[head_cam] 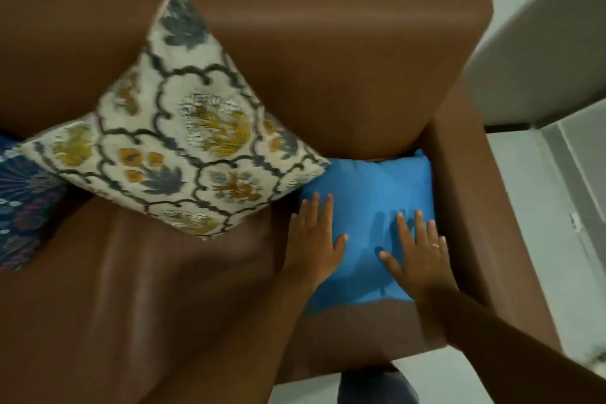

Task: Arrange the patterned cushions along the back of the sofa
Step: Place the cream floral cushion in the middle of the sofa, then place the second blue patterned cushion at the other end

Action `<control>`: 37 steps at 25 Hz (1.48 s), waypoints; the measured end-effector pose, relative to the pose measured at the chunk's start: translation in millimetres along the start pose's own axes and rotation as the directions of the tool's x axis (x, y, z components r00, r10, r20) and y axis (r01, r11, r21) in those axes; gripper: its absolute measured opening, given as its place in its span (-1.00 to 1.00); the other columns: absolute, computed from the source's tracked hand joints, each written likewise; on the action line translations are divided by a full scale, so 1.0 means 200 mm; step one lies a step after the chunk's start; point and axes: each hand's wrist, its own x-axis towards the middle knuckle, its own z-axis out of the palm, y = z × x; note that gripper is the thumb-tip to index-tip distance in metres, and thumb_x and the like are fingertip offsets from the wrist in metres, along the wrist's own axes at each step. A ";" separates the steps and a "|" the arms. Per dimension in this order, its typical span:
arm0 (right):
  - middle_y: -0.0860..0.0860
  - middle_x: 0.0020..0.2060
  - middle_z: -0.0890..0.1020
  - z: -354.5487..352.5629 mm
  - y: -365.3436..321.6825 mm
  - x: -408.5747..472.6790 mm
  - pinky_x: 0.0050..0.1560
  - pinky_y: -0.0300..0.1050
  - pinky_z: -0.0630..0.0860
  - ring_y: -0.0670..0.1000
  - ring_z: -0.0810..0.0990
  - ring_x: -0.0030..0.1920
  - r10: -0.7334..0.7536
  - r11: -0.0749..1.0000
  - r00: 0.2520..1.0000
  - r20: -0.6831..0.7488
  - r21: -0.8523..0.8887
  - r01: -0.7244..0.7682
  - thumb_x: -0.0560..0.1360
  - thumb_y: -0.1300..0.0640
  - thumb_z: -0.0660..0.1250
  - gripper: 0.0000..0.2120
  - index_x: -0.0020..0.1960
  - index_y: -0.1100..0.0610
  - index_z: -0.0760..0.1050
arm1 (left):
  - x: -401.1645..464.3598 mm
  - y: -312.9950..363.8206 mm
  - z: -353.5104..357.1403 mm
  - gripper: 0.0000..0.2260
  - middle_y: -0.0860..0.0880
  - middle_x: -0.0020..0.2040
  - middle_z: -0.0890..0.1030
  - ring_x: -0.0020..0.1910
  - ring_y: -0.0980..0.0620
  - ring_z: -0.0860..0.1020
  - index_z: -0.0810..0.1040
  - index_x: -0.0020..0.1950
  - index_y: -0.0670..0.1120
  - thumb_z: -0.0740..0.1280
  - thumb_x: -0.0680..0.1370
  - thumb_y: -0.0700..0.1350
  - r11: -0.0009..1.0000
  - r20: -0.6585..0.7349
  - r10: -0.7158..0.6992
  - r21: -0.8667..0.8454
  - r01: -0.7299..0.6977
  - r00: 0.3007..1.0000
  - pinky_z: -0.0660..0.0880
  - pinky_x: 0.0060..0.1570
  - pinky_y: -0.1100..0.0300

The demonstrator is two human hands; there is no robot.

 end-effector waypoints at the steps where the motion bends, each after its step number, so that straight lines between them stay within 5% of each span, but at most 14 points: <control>1: 0.21 0.64 -0.03 0.00 0.10 0.05 0.52 0.31 0.05 0.31 -0.03 0.61 -0.025 1.000 1.000 -0.010 0.012 0.025 0.54 -0.31 0.19 -0.17 0.64 0.00 -0.08 | 0.05 0.09 0.05 -0.27 -0.12 0.67 -0.08 0.64 -0.20 -0.08 -0.12 0.65 0.02 0.15 0.61 0.24 0.990 -0.011 0.076 0.117 -0.074 0.997 -0.03 0.56 -0.20; 4: 0.17 0.64 -0.13 0.02 0.31 0.19 0.53 0.28 -0.01 0.29 -0.13 0.62 -0.086 0.993 0.996 0.039 0.089 0.082 0.53 -0.38 0.13 -0.15 0.62 -0.07 -0.19 | 0.12 0.20 0.22 -0.28 -0.09 0.67 -0.14 0.62 -0.16 -0.21 -0.14 0.64 0.12 0.05 0.58 0.34 0.955 0.021 0.131 0.264 -0.132 0.991 -0.10 0.56 -0.28; 8: 0.15 0.64 -0.17 0.14 0.44 0.33 0.54 0.30 0.01 0.28 -0.15 0.61 -0.185 0.971 0.981 0.065 0.163 0.173 0.50 -0.44 0.00 -0.15 0.62 -0.10 -0.23 | 0.15 0.18 0.39 -0.28 -0.19 0.64 0.13 0.61 -0.29 0.09 0.14 0.64 0.06 0.09 0.56 0.38 0.902 -0.075 0.162 0.416 -0.117 0.984 0.06 0.50 -0.36; 11: 0.13 0.65 -0.15 0.20 0.45 0.35 0.51 0.33 0.00 0.28 -0.17 0.61 -0.184 0.949 0.982 0.034 0.266 0.169 0.47 -0.46 -0.01 -0.16 0.61 -0.14 -0.20 | 0.18 0.13 0.44 -0.29 -0.18 0.64 0.11 0.61 -0.27 0.07 0.10 0.64 0.07 0.04 0.57 0.40 0.891 -0.140 0.218 0.432 -0.139 0.966 0.03 0.51 -0.35; 15: 0.08 0.65 -0.14 0.23 0.50 0.35 0.53 0.27 0.09 0.27 -0.05 0.61 -0.030 0.831 0.999 0.043 0.556 0.001 0.38 -0.52 0.16 -0.12 0.56 -0.35 -0.18 | 0.18 0.06 0.44 -0.28 -0.14 0.66 0.02 0.62 -0.28 0.00 0.03 0.63 0.16 0.01 0.54 0.45 0.940 -0.185 0.154 0.331 -0.086 0.971 0.00 0.48 -0.39; 19: 0.01 0.63 0.03 0.19 0.51 0.39 0.48 0.18 0.25 0.19 0.19 0.57 0.081 0.712 0.961 0.264 0.660 -0.241 0.18 -0.53 0.41 0.08 0.44 -0.56 -0.26 | 0.18 0.00 0.43 -0.14 -0.06 0.65 -0.25 0.59 -0.39 -0.17 -0.15 0.57 0.40 0.13 0.36 0.59 0.982 -0.146 -0.184 -0.073 0.175 0.972 0.03 0.47 -0.36; 22: 0.10 0.54 0.23 0.09 0.49 0.45 0.44 0.17 0.34 0.18 0.32 0.49 0.076 0.666 0.940 0.334 0.685 -0.297 0.19 -0.38 0.55 0.20 0.57 -0.37 -0.19 | 0.24 0.00 0.36 0.00 -0.01 0.63 -0.32 0.63 -0.18 -0.11 -0.20 0.50 0.49 0.27 0.21 0.62 0.819 0.074 -0.426 -0.392 0.419 0.902 0.08 0.50 -0.05; 25: 0.00 0.48 0.35 -0.08 0.46 0.41 0.40 0.06 0.41 0.04 0.41 0.42 -0.022 0.612 0.950 0.312 0.755 -0.234 0.24 -0.27 0.58 0.14 0.60 -0.28 -0.06 | 0.29 0.00 0.20 0.04 0.05 0.66 0.03 0.59 0.03 0.16 -0.05 0.60 0.31 0.40 0.24 0.50 0.740 0.221 -0.361 -0.523 0.422 0.906 0.18 0.49 0.16; 28: -0.22 0.37 0.43 -0.39 0.55 0.36 0.14 -0.33 0.49 -0.19 0.49 0.25 -0.076 0.554 0.953 0.294 0.807 -0.205 0.24 -0.33 0.53 -0.06 0.54 -0.30 0.21 | 0.28 0.00 -0.03 -0.09 0.23 0.50 0.31 0.25 0.32 0.49 0.23 0.57 0.23 0.51 0.29 0.35 0.520 0.363 -0.293 -0.716 0.466 0.885 0.49 0.11 0.39; 31: -0.24 0.20 0.60 -0.74 0.68 0.36 -0.05 -0.45 0.47 -0.29 0.59 0.09 -0.131 0.477 0.944 0.303 0.854 -0.208 0.31 -0.41 0.42 -0.35 0.34 -0.19 0.52 | 0.27 0.01 -0.22 -0.51 0.08 0.36 0.59 0.15 0.12 0.66 0.60 0.31 0.19 0.44 0.42 0.27 0.296 0.538 -0.185 -0.768 0.568 0.823 0.54 0.07 0.22; 33: -0.06 0.01 0.72 -0.92 0.74 0.38 -0.15 -0.32 0.58 -0.22 0.70 -0.11 -0.106 0.351 0.959 0.264 0.912 -0.213 0.57 -0.23 0.24 -0.65 0.12 -0.04 0.64 | 0.28 0.02 -0.25 -0.58 -0.06 0.23 0.68 0.10 -0.04 0.69 0.69 0.21 0.07 0.39 0.47 0.27 0.123 0.578 -0.197 -0.787 0.605 0.792 0.59 0.11 0.09; 34: -0.06 -0.05 0.74 -1.00 0.74 0.41 -0.19 -0.26 0.60 -0.15 0.71 -0.17 -0.102 0.320 0.972 0.211 0.932 -0.169 0.64 -0.16 0.12 -0.64 0.06 -0.06 0.66 | 0.29 0.02 -0.23 -0.54 -0.11 0.20 0.69 0.08 -0.10 0.69 0.67 0.24 -0.01 0.38 0.48 0.26 0.038 0.586 -0.233 -0.792 0.609 0.776 0.59 0.16 0.03; 37: -0.24 -0.04 0.74 -1.13 0.64 0.52 -0.11 -0.08 0.46 -0.09 0.66 -0.06 -0.205 0.494 0.976 0.072 0.869 0.040 0.50 -0.38 0.05 -0.54 0.11 -0.24 0.63 | 0.32 0.02 -0.11 -0.62 -0.14 -0.05 0.71 -0.13 -0.10 0.67 0.64 0.11 -0.12 0.28 0.60 0.17 -0.201 0.605 -0.383 -0.792 0.577 0.698 0.61 -0.08 0.08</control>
